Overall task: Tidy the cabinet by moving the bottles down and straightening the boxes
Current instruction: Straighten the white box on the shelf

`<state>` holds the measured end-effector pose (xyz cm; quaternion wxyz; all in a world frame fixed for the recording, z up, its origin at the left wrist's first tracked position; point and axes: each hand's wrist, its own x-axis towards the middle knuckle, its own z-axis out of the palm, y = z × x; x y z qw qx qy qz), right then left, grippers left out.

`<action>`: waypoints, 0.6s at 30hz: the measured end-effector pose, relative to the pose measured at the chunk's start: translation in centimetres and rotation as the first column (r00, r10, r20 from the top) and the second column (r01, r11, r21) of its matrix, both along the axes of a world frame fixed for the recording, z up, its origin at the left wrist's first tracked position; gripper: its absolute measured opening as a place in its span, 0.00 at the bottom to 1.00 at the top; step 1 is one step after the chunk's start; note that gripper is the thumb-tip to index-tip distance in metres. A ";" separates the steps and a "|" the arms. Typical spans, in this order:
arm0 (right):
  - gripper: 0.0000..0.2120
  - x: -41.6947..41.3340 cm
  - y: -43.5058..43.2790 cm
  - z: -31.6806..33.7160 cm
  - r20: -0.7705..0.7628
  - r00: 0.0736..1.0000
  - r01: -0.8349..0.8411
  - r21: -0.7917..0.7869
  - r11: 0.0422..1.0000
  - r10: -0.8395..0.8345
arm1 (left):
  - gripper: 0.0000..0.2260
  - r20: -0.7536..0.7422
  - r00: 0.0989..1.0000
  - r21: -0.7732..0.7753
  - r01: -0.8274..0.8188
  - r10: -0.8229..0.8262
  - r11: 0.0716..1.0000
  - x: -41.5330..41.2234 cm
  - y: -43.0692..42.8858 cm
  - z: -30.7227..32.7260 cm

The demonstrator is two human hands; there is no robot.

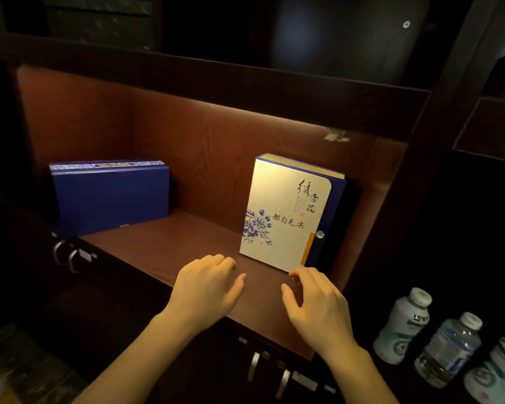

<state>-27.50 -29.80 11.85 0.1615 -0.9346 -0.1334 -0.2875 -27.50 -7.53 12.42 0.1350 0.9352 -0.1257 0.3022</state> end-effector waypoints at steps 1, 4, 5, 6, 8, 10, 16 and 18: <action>0.11 0.9 0.3 0.1 -0.020 1.000 0.013 -0.004 1.000 -0.013 | 0.17 -0.012 1.000 -0.003 -0.013 0.012 1.000 0.7 0.4 0.0; 0.13 3.8 0.8 0.1 -0.089 0.993 0.071 -0.009 0.997 -0.072 | 0.18 -0.043 0.998 -0.007 -0.040 0.039 0.999 3.3 1.2 -0.3; 0.13 4.9 0.8 0.0 -0.110 0.990 0.094 -0.003 0.996 -0.093 | 0.18 -0.052 0.998 -0.019 -0.042 0.041 0.999 4.2 1.4 -0.5; 0.13 5.9 0.8 -0.2 -0.134 0.984 0.116 0.011 0.993 -0.114 | 0.18 -0.062 0.997 -0.036 -0.046 0.044 0.998 5.2 1.6 -0.8; 0.12 8.1 0.7 -0.5 -0.183 0.971 0.168 0.065 0.984 -0.153 | 0.18 -0.084 0.995 -0.065 -0.063 0.057 0.996 7.3 1.9 -1.5; 0.13 10.3 0.6 -1.0 -0.226 0.956 0.221 0.151 0.963 -0.184 | 0.17 -0.104 0.992 -0.092 -0.086 0.076 0.992 9.6 2.1 -2.3; 0.19 16.8 -0.8 -2.5 -0.244 0.934 0.350 0.478 0.805 -0.261 | 0.16 -0.141 0.984 -0.146 -0.125 0.104 0.981 17.9 2.1 -3.6; 0.23 18.8 -1.3 -2.7 -0.234 0.919 0.395 0.547 0.738 -0.319 | 0.17 -0.168 0.982 -0.186 -0.119 0.088 0.975 20.7 1.5 -3.9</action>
